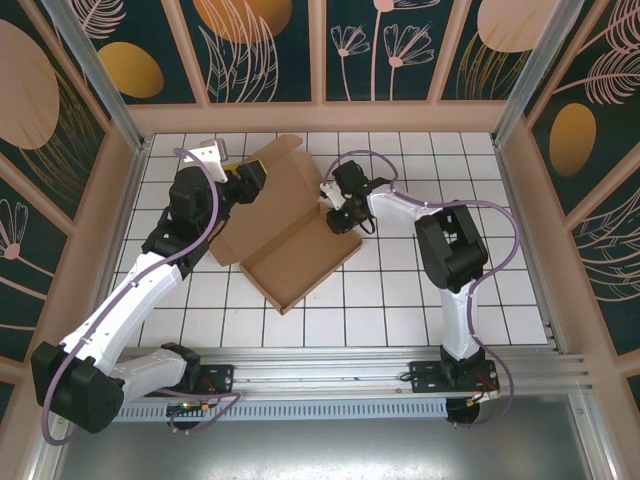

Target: Fold the paper box

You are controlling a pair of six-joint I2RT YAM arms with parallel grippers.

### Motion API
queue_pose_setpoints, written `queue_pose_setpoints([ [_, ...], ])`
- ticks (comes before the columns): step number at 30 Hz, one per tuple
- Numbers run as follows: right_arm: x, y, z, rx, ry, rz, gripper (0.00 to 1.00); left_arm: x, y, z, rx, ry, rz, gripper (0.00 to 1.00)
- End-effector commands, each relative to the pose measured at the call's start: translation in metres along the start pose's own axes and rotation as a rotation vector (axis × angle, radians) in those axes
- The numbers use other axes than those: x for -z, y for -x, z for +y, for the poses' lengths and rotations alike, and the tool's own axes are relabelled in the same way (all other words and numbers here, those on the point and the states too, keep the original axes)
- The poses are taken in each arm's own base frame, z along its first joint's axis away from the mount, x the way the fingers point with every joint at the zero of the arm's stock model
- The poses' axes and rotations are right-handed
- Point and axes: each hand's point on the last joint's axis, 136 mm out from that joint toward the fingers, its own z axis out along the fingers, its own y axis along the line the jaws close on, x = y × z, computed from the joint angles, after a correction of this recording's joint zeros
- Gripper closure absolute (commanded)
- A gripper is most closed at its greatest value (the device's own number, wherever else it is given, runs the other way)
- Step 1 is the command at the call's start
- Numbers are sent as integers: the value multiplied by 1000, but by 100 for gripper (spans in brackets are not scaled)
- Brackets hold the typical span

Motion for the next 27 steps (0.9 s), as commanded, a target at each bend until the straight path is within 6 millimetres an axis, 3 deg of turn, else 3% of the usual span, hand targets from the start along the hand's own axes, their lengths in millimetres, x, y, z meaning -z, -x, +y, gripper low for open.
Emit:
queue_pose_setpoints([
  [1, -11, -18, 0, 7, -21, 60, 69, 5, 9, -5, 2, -27, -32, 42],
  [4, -17, -24, -3, 5, -33, 78, 70, 5, 9, -5, 3, -28, -31, 42],
  [7, -19, -26, -4, 0, -48, 82, 76, 5, 8, -5, 3, -26, -30, 42],
  [16, -2, -31, -19, -9, -254, 78, 99, 4, 8, -3, 3, -20, -31, 42],
  [23, 0, -70, -38, -133, -376, 117, 98, 2, 7, -2, 3, -14, -27, 42],
  [27, 8, -84, -41, -277, -351, 79, 86, 0, 4, 0, 7, -4, -22, 42],
])
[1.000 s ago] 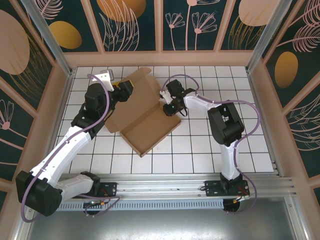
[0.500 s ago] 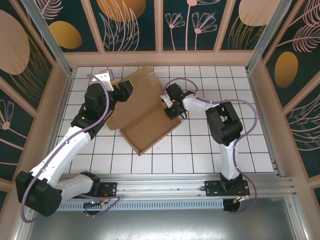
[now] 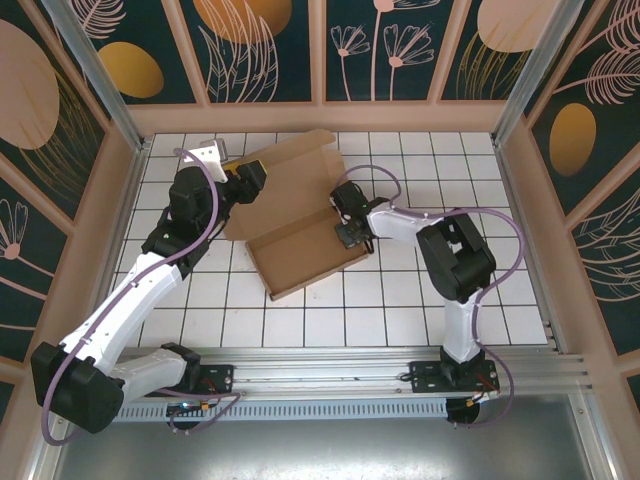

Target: Fold the paper box

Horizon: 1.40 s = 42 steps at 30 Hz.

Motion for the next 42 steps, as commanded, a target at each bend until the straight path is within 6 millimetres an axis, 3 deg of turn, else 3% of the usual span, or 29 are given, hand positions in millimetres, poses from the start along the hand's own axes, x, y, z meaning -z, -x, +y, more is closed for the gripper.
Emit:
queue_pose_setpoints([
  [1, 0, -34, -24, -153, -58, 55, 83, -1, 4, 1, 8, 0, -21, 41],
  [4, 10, -49, -24, -265, -22, 30, 71, -3, 2, 4, 8, 11, -19, 41],
  [8, 37, -41, -12, -371, 108, -108, 52, -10, -11, 12, 1, 26, 2, 41],
  [11, 70, -17, -17, -384, 156, -276, 37, -15, -16, 17, -18, 40, -1, 40],
  [17, 156, 42, -53, -417, 288, -657, 29, -19, -15, 33, -72, 111, -37, 36],
  [19, 173, 61, -76, -470, 192, -767, 24, -23, -9, 41, -70, 175, -42, 30],
  [23, 194, 87, -82, -291, 165, -850, 20, -34, 1, 43, -105, 190, -24, 25],
  [26, 186, 105, -113, -330, 174, -847, 22, -40, 1, 44, -84, 60, -9, 26],
  [30, 175, 118, -140, -363, 419, -843, 15, -43, -5, 76, -79, 81, -5, 23],
  [35, 162, 123, -139, -351, 639, -815, 15, -56, -22, 110, -18, 3, 84, 20],
  [42, 135, 117, -138, -366, 733, -748, 14, -68, -53, 129, -33, -93, 177, 21],
])
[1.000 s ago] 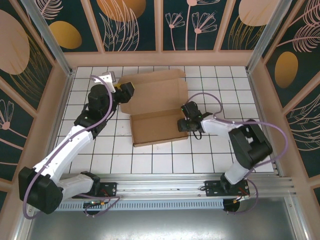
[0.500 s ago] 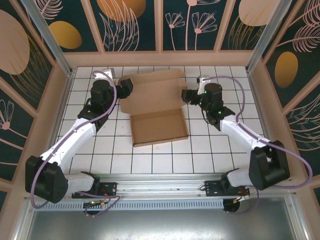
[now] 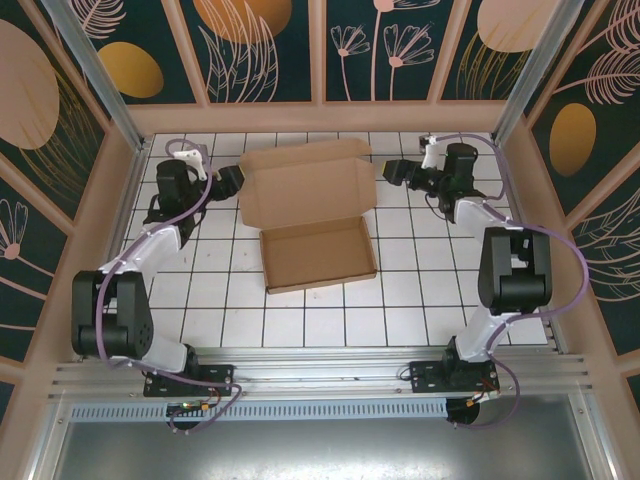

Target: Fold the paper box

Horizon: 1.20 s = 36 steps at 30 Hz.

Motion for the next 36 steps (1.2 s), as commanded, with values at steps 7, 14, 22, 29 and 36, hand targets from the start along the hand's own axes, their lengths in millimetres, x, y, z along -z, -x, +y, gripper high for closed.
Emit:
queue_pose_setpoints([
  [7, -12, -2, 12, 2, 134, 38, 13, -1, -24, 6, -51, -92, 50, 22],
  [14, -21, -17, 11, -10, 164, 82, 14, -11, -56, 1, -5, -215, 120, 25],
  [22, -36, -32, 5, 2, 149, 143, 16, -20, -71, 4, 22, -246, 162, 28],
  [29, -53, -49, 19, 24, 199, 203, 28, -19, -78, 3, 23, -270, 177, 39],
  [36, -57, -58, 19, 15, 208, 226, 47, -18, -79, -1, 19, -293, 186, 58],
])
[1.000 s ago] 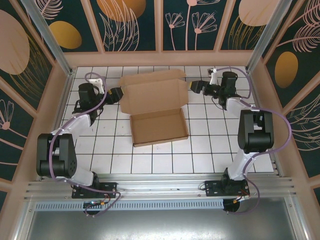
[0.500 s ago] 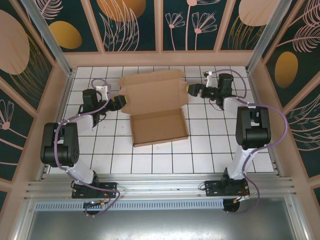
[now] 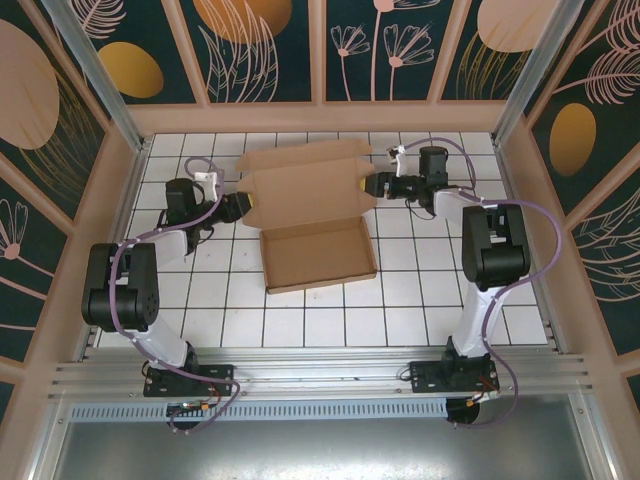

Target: Fold the paper box

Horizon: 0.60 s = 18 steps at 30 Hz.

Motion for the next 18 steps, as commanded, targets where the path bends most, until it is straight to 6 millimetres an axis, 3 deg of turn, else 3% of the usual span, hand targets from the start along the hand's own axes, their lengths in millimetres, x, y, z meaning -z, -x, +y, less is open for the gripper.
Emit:
queue_pose_setpoints([
  [1, -2, 4, 5, 19, 26, 7, 51, -2, -1, -4, -17, -42, 3, 61],
  [11, -2, 4, 11, 42, 7, 3, 82, 0, 5, -4, -28, -29, -12, 78],
  [18, 1, 10, 24, 107, -56, -25, 96, 7, 21, -14, -57, -21, -62, 90],
])
